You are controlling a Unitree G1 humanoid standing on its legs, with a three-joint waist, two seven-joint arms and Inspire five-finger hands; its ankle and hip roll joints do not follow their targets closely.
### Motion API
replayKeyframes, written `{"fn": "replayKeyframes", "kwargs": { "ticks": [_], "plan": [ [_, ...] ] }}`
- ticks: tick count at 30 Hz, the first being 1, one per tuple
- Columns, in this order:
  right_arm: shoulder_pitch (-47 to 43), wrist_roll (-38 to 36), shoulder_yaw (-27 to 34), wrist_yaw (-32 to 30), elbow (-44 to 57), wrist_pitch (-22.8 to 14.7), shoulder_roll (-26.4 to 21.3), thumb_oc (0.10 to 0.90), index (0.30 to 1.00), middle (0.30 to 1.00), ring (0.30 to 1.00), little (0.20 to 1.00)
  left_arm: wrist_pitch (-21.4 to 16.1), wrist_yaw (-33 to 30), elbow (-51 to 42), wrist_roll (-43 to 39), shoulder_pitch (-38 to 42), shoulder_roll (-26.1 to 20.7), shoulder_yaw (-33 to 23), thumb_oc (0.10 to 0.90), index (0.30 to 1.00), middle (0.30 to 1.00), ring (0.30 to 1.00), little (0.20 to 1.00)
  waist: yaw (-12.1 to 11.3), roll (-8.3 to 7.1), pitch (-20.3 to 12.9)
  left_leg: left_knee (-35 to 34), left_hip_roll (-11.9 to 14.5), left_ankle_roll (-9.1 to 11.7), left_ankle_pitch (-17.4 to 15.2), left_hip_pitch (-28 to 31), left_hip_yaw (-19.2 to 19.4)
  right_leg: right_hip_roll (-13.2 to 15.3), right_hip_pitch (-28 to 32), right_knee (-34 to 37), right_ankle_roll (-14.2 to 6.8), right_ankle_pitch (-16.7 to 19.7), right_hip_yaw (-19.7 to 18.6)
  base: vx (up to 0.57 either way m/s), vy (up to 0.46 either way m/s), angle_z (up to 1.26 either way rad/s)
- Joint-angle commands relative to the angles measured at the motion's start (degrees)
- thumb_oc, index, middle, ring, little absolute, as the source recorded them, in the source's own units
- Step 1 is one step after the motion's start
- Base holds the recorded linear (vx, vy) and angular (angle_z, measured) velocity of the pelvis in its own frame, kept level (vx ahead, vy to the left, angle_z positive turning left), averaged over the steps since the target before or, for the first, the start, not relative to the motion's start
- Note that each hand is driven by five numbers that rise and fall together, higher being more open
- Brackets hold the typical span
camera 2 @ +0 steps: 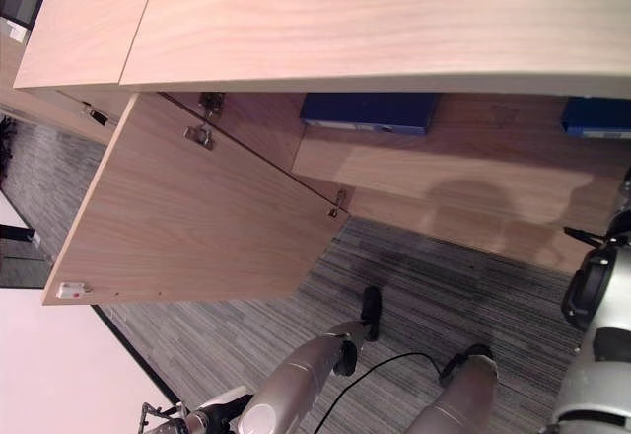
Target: Put the empty folder in the office cabinet
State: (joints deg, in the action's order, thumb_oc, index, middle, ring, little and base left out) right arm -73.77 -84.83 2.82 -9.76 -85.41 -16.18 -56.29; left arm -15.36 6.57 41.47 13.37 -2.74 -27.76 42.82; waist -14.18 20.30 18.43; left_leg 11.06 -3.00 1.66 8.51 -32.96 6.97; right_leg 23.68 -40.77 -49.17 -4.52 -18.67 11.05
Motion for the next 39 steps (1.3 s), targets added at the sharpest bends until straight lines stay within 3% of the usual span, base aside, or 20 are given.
{"fn": "replayKeyframes", "kwargs": {
  "ticks": [1,7,13,20,30,39],
  "plan": [
    [-2.32,10.16,-4.93,-2.90,4.33,2.11,-3.46,0.800,0.900,0.900,0.900,0.900,0.41,-2.46,4.23,-2.66,0.65,0.15,-1.68,0.800,0.900,0.900,0.900,0.900,-0.65,-1.96,-4.88,7.32,4.75,5.69,-13.18,2.36,-0.95,-3.44,3.08,7.00,-5.09,-1.48,-4.33,0.00,0.000,0.00],
    [-2.71,12.65,-4.84,-6.98,-1.10,5.41,-3.11,0.800,0.900,0.900,0.900,0.900,1.51,-3.00,5.50,-3.39,2.72,2.04,-1.06,0.800,0.900,0.900,0.900,0.900,-0.12,-2.79,-4.83,4.78,4.62,5.56,-12.86,5.06,-1.02,-4.24,5.32,8.89,-4.98,-1.09,-3.55,0.01,0.001,0.01],
    [-0.38,12.55,-0.99,-12.24,-5.87,10.64,-2.21,0.800,0.900,0.900,0.900,0.900,3.32,-3.64,6.75,-3.38,5.89,4.61,-0.33,0.800,0.900,0.900,0.900,0.900,0.66,-4.18,-4.94,0.44,4.90,5.45,-11.93,10.30,-1.93,-5.78,11.59,14.62,-4.95,0.04,-1.75,0.03,-0.014,-0.07],
    [3.68,12.99,2.63,-15.53,-8.38,13.55,-2.46,0.800,0.900,0.900,0.900,0.900,4.08,-2.60,5.01,-1.68,6.38,4.52,1.53,0.800,0.900,0.900,0.900,0.900,0.88,-5.28,-5.94,-3.84,6.01,5.25,-10.96,15.63,-2.36,-7.28,17.95,20.63,-5.14,1.66,-0.18,0.03,-0.003,-0.08],
    [5.55,14.53,3.38,-16.64,-9.19,14.97,-1.51,0.800,0.900,0.900,0.900,0.900,4.59,-2.20,4.69,-3.35,3.92,4.26,-0.29,0.800,0.900,0.900,0.900,0.900,0.72,-6.08,-6.43,-6.44,6.62,4.88,-10.54,19.40,-2.20,-8.50,21.66,24.46,-4.93,2.93,0.59,0.00,0.004,-0.02],
    [7.10,15.01,3.82,-16.52,-8.71,14.79,0.86,0.800,0.900,0.900,0.900,0.900,4.69,-2.52,5.37,-4.34,3.40,5.00,-1.58,0.800,0.900,0.900,0.900,0.900,0.72,-5.77,-6.57,-8.88,6.74,4.61,-9.11,21.00,-1.80,-9.60,22.56,26.50,-4.70,4.21,0.38,-0.01,0.012,-0.04]
  ]
}}
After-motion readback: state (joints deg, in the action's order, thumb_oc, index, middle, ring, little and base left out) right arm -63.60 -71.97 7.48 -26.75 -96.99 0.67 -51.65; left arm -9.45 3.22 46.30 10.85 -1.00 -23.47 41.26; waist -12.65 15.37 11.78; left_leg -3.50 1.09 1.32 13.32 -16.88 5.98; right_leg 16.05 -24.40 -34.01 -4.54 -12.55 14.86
